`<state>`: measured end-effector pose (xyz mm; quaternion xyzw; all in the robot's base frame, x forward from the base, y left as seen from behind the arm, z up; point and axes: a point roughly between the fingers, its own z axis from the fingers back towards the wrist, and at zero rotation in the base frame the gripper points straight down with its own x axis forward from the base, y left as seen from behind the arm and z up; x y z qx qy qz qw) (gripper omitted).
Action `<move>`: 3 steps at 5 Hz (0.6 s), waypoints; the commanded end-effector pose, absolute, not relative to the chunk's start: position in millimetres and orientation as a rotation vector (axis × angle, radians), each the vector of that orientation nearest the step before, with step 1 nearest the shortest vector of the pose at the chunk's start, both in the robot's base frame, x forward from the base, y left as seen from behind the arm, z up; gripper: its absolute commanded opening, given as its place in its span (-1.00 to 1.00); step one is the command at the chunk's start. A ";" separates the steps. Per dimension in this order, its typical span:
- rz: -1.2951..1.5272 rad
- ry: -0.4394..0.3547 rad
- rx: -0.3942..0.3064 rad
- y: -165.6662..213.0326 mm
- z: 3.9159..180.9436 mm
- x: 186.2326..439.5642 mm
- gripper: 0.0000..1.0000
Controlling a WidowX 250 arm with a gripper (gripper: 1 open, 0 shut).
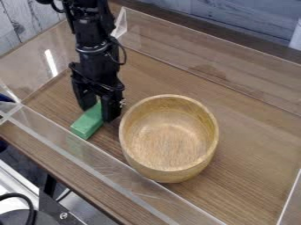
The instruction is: Put the green block in the brown bowl
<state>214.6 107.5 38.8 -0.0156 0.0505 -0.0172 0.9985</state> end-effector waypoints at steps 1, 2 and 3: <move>-0.021 0.064 -0.024 112.3 48.6 223.1 1.00; -0.016 0.063 -0.030 111.6 49.6 224.5 1.00; -0.010 0.061 -0.034 111.5 50.1 226.0 1.00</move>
